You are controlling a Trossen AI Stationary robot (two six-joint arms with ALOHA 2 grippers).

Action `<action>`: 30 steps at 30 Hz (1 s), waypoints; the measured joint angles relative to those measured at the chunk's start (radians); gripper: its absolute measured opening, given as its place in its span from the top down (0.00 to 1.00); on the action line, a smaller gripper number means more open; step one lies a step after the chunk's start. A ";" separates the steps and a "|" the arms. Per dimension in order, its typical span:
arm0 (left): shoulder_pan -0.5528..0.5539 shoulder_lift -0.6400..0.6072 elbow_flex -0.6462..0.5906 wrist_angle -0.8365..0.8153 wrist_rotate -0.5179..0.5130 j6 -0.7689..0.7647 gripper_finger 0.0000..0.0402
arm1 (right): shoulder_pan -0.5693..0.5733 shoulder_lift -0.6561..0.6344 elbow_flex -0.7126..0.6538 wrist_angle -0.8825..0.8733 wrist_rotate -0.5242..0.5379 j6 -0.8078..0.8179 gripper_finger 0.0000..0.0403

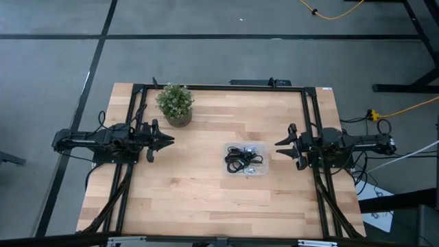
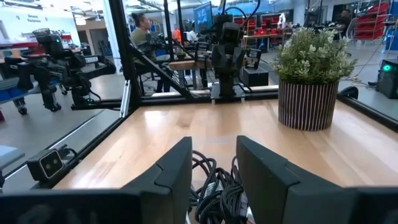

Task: Pick and place USB-C Cables
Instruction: Return to Home Position

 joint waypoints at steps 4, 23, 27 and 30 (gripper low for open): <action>0.000 0.000 0.000 0.000 0.000 0.000 0.83 | 0.000 -0.015 0.000 0.006 0.000 0.000 0.68; 0.000 0.000 0.000 0.000 0.000 0.000 0.83 | 0.000 -0.015 0.000 0.000 -0.001 0.000 0.68; 0.000 0.000 0.000 0.000 0.000 0.000 0.83 | 0.000 -0.015 0.000 0.000 -0.002 0.000 0.68; 0.000 0.000 0.000 0.000 0.000 0.000 0.83 | 0.000 -0.014 0.000 0.000 -0.002 0.000 0.68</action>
